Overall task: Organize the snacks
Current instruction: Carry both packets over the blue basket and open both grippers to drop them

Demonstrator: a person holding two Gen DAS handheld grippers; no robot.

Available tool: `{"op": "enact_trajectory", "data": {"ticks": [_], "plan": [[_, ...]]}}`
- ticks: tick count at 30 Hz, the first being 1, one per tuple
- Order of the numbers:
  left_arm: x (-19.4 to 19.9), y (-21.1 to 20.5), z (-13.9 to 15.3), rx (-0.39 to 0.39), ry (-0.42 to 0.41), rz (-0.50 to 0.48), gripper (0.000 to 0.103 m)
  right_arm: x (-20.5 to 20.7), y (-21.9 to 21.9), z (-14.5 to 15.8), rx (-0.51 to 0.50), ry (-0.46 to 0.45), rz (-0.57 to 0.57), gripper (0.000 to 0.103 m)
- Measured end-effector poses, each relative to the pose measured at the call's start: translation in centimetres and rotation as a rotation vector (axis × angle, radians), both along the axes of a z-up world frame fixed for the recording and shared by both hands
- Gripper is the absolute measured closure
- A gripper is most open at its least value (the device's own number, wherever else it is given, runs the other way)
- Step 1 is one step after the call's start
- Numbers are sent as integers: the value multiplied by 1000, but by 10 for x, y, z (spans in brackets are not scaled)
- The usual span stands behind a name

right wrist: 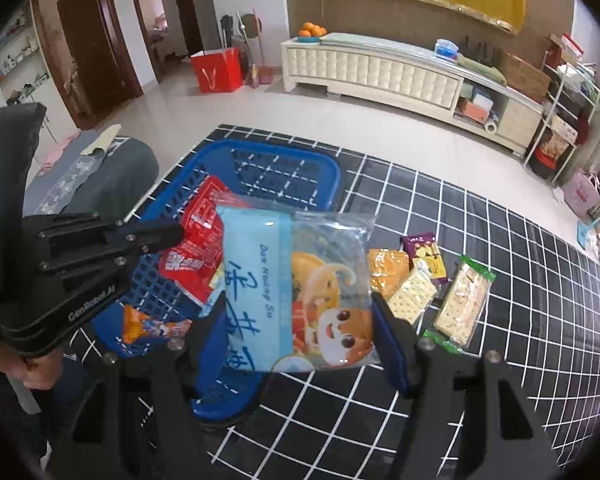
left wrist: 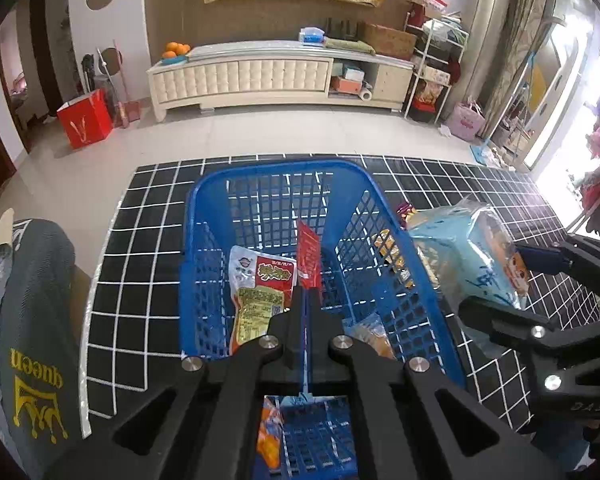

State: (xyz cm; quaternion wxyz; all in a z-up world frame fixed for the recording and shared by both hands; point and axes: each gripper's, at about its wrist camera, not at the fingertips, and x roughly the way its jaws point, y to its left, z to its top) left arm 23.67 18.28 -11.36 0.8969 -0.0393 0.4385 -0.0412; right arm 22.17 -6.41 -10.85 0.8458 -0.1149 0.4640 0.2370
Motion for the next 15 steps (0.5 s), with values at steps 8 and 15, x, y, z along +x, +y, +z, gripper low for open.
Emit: {"op": "enact_trajectory", "data": {"ticks": [8, 15], "plan": [[9, 6, -13, 25, 28, 17, 88, 2, 2, 0, -8, 2, -2, 33], [-11, 21, 4, 3, 10, 62, 81, -9, 7, 13, 9, -18, 17, 33]]}}
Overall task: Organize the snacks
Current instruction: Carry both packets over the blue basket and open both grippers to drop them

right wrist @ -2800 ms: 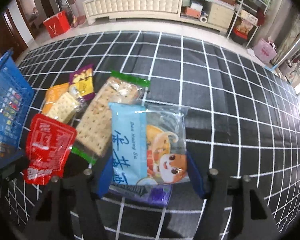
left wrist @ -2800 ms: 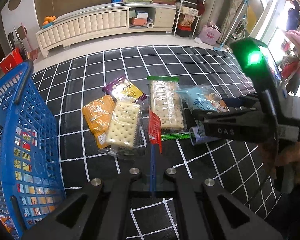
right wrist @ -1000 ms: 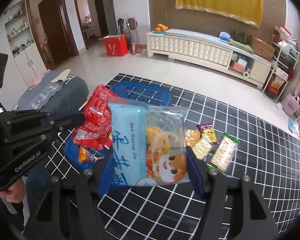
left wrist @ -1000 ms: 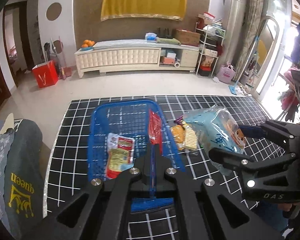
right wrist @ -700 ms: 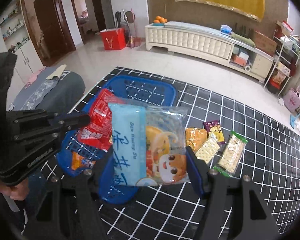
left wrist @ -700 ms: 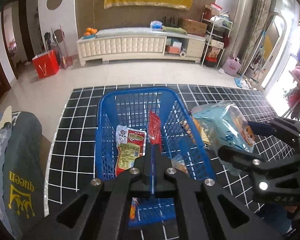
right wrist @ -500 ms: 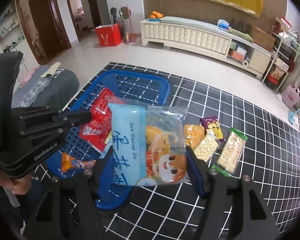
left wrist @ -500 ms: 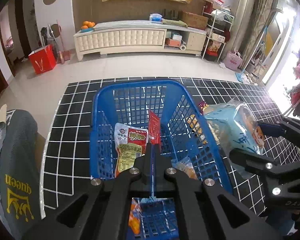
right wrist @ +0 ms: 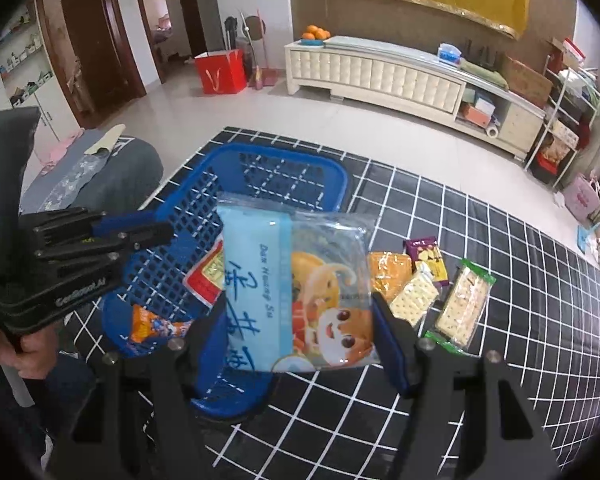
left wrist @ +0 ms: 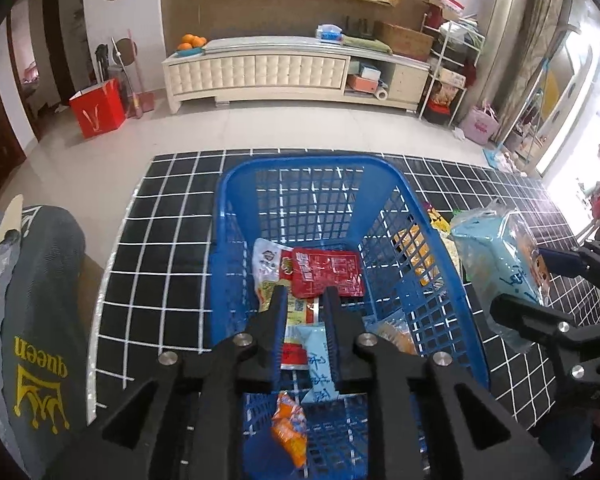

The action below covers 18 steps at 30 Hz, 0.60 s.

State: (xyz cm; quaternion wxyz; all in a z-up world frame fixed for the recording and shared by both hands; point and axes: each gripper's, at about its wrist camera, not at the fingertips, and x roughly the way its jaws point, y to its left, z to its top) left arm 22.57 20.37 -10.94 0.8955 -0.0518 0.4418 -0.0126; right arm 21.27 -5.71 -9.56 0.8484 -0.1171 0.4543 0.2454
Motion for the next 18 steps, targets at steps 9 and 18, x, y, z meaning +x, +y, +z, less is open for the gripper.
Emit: {"op": "enact_trajectory", "data": {"ticks": [9, 18], "plan": [[-27, 14, 22, 69, -19, 10, 66, -1, 24, 0, -2, 4, 30, 33], [-31, 44, 8, 69, 6, 57, 65, 13, 60, -27, -62, 48, 44, 33]]}}
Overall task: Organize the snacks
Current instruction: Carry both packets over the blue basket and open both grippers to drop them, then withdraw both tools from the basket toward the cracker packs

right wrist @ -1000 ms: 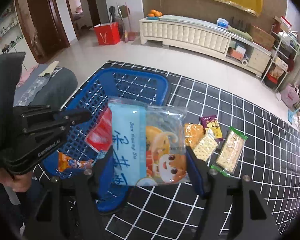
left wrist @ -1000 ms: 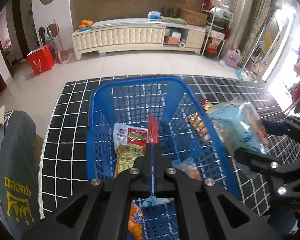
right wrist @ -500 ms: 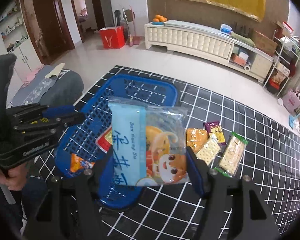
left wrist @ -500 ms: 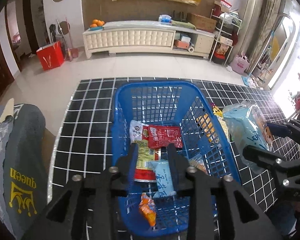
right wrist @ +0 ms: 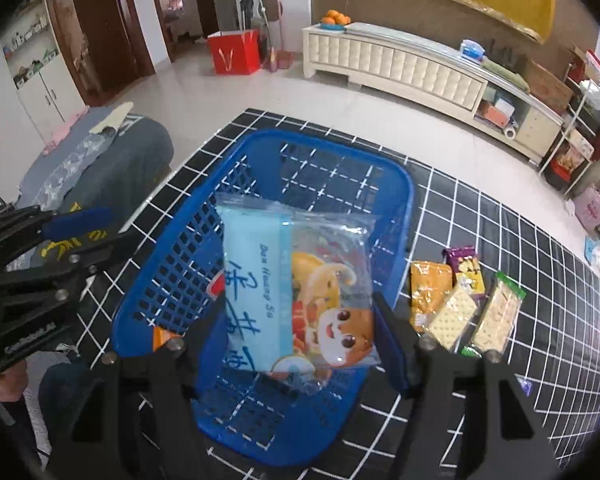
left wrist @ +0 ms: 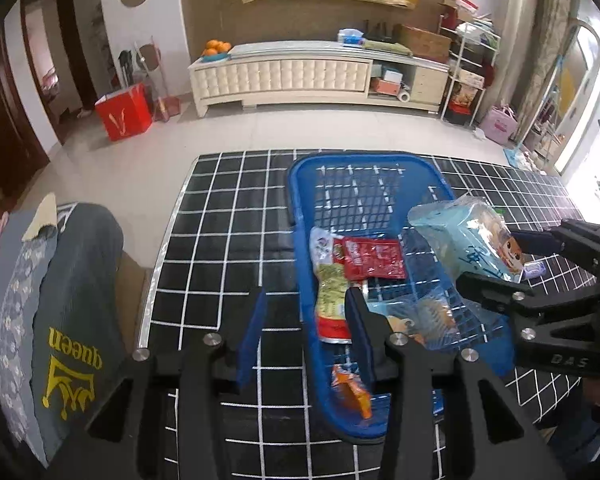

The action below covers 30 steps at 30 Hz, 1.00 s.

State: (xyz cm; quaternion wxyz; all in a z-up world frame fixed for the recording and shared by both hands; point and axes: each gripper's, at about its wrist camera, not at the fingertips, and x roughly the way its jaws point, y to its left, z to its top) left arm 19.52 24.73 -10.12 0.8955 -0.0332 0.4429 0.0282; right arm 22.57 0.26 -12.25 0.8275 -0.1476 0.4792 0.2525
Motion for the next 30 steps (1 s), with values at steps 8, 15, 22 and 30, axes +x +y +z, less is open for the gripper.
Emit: {"op": "enact_trajectory", "data": {"ticks": [8, 15, 22, 30], "plan": [[5, 26, -17, -52, 23, 37, 65, 13, 20, -23, -79, 26, 3, 33], [7, 21, -21, -45, 37, 26, 65, 23, 21, -35, -106, 74, 13, 30], [4, 10, -12, -38, 28, 13, 65, 12, 3, -6, -42, 20, 2, 16], [-4, -20, 10, -27, 2, -15, 65, -6, -35, 35, -5, -48, -30, 15]]}}
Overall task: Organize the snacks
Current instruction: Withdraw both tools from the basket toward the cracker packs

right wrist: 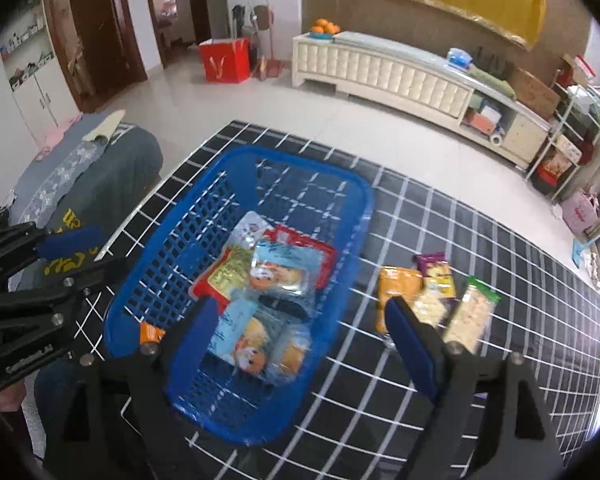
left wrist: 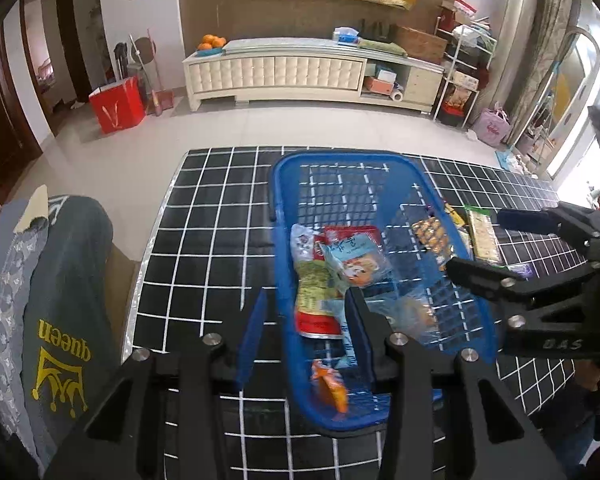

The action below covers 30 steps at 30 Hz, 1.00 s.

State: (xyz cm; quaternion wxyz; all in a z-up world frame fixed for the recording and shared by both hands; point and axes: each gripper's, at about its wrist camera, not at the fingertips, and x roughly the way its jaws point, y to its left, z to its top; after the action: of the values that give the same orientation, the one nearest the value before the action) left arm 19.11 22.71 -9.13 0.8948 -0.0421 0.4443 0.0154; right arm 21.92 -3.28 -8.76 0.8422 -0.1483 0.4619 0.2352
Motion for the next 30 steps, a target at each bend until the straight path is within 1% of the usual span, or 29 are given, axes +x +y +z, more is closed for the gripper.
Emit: {"op": "enact_trajectory", "data": {"ticks": [2, 4, 5, 6, 10, 13, 20, 24, 26, 30], "plan": [[-2, -13, 6, 18, -9, -14, 65, -3, -14, 8, 7, -13, -18, 15], [-3, -27, 12, 10, -18, -39, 60, -5, -31, 16, 17, -25, -40, 15], [-3, -32, 15, 3, -25, -47, 56, -7, -36, 19, 20, -31, -53, 15], [-3, -38, 19, -4, -34, -55, 55, -9, -44, 22, 22, -36, -64, 15], [1, -69, 28, -31, -43, -93, 54, -10, -81, 33, 35, -55, -115, 15], [5, -91, 31, -40, -43, -118, 53, -10, -109, 35, 42, -57, -158, 15], [19, -150, 32, -43, -36, -195, 50, -5, -159, 27, 38, -45, -226, 15], [31, -185, 21, -28, -10, -251, 50, 0, -183, 19, 48, -28, -250, 15], [35, -201, 16, -17, 0, -265, 50, 3, -195, 12, 54, -18, -266, 15], [45, -225, 5, -20, 23, -283, 50, 9, -213, -1, 63, 3, -290, 15]]}}
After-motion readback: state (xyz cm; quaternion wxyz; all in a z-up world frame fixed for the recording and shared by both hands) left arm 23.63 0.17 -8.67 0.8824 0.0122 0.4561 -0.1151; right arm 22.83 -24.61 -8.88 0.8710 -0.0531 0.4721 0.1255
